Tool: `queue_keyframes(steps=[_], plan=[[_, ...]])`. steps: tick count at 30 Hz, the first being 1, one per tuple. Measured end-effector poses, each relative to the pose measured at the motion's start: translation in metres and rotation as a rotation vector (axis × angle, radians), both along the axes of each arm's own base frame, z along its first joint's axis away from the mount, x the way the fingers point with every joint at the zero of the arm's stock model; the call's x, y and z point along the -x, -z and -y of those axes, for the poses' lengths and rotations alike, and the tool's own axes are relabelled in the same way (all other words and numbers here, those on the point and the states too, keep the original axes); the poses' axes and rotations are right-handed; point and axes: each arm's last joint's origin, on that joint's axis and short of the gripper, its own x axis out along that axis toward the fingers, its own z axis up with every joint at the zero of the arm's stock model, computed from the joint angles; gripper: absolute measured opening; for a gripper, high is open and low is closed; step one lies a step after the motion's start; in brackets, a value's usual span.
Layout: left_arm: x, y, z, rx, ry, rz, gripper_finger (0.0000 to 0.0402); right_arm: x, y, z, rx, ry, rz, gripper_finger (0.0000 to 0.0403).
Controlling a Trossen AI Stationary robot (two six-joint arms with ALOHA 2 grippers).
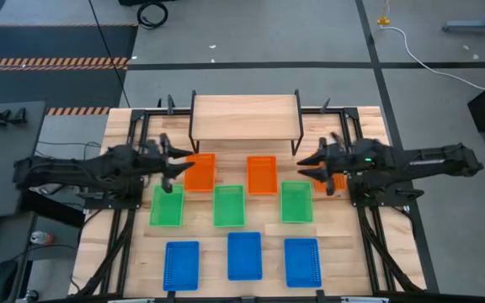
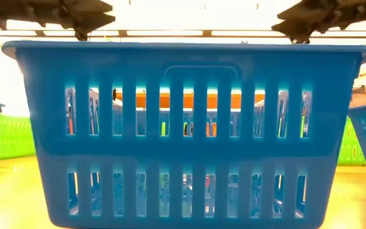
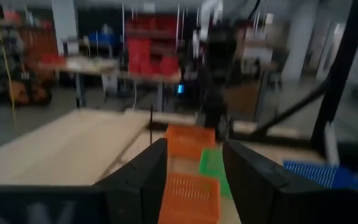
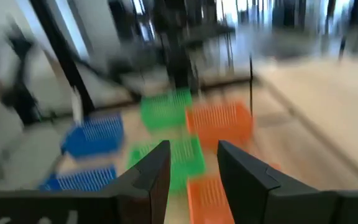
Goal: Stack baskets on shelf by color
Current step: Put the middle orange bin on the shelf
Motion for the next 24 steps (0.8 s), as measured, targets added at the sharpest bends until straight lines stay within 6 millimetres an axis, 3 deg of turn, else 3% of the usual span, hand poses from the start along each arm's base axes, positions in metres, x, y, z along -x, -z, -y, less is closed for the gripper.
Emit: queue_keyframes(steps=[5, 10, 19, 24], plan=[[-0.023, -0.003, -0.001, -0.013, 0.001, -0.101, 0.0163, -0.035, -0.002, -0.005, 0.042, 0.033, -0.384, 0.0139], [-0.034, -0.002, -0.001, -0.009, 0.003, -0.233, 0.0166, -0.064, 0.003, -0.015, 0.062, 0.028, -0.683, 0.0144], [-0.037, -0.001, 0.004, -0.039, 0.014, -0.262, 0.0167, -0.108, 0.021, -0.048, 0.089, -0.084, -0.847, 0.0153], [-0.037, -0.003, 0.003, -0.043, -0.005, -0.252, 0.0167, -0.129, 0.041, -0.058, 0.219, -0.053, -0.917, 0.0154]])
